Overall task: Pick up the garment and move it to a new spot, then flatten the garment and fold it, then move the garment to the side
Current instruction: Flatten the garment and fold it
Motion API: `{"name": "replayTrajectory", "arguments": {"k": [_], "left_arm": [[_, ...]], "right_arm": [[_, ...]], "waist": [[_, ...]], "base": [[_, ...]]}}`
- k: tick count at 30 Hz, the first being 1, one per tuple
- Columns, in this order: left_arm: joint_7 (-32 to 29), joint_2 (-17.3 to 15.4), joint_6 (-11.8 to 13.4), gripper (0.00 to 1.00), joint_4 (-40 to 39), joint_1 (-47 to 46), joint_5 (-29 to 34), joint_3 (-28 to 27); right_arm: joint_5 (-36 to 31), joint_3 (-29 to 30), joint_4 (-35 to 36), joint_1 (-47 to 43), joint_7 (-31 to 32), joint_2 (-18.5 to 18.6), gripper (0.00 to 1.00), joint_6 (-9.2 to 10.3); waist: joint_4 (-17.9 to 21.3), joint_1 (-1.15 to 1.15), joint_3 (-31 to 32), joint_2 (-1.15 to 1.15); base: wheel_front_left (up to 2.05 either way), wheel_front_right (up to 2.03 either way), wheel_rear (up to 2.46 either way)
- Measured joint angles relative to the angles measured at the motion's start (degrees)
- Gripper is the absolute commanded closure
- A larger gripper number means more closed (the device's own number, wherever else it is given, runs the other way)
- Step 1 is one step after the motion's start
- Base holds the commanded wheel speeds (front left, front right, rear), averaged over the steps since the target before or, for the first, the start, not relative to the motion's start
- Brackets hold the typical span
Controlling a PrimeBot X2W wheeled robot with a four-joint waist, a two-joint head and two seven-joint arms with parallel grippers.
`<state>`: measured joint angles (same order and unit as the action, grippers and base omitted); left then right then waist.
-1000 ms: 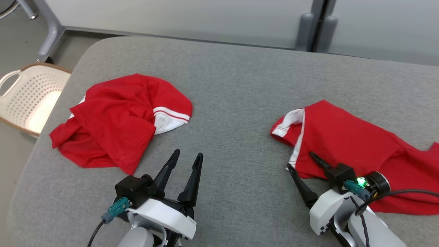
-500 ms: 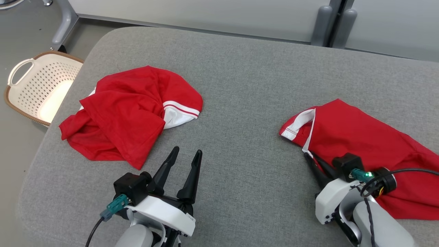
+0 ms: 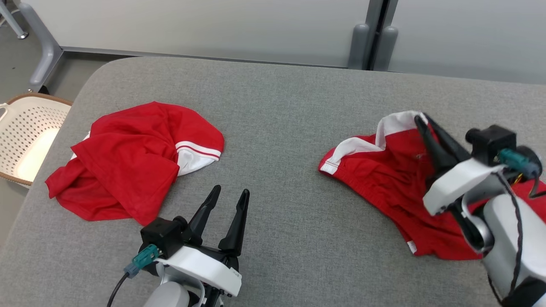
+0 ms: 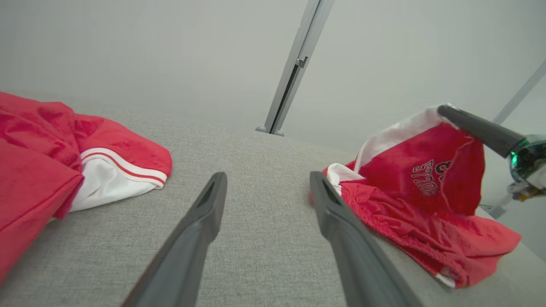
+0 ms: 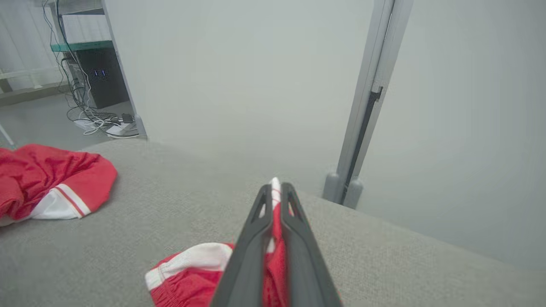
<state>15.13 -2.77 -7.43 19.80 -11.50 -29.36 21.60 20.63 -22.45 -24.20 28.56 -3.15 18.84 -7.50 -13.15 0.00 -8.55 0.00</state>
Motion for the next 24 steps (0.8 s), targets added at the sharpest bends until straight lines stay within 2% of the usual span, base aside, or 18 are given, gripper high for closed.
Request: {"name": "replayTrajectory", "arguments": {"k": [5,10,16,24], "left_arm": [[0.0,0.0,0.0,0.00,-0.3,-0.9,0.0,1.5],[0.0,0.0,0.0,0.00,-0.5,-2.3,-0.6,3.6],[0.0,0.0,0.0,0.00,-0.7,-3.9,-2.1,6.0],[0.0,0.0,0.0,0.00,-1.6,-5.5,-4.0,7.8]], "right_arm": [[1.3,3.8,1.8,8.1,4.7,1.7,1.00,0.00],[1.8,11.3,-3.6,18.4,7.9,2.2,1.00,0.01],[-4.3,17.0,-12.8,29.0,8.5,3.9,1.00,0.01],[-14.6,24.0,-24.8,39.8,5.3,4.8,1.00,0.01]], "waist": [[0.2,0.00,-2.0,0.00],[-1.5,0.00,-4.6,0.00],[-5.5,0.00,-7.7,0.00],[-10.3,0.00,-12.0,0.00]], "base": [[0.00,0.00,0.00],[0.00,0.00,0.00],[0.00,0.00,0.00],[0.00,0.00,0.00]]}}
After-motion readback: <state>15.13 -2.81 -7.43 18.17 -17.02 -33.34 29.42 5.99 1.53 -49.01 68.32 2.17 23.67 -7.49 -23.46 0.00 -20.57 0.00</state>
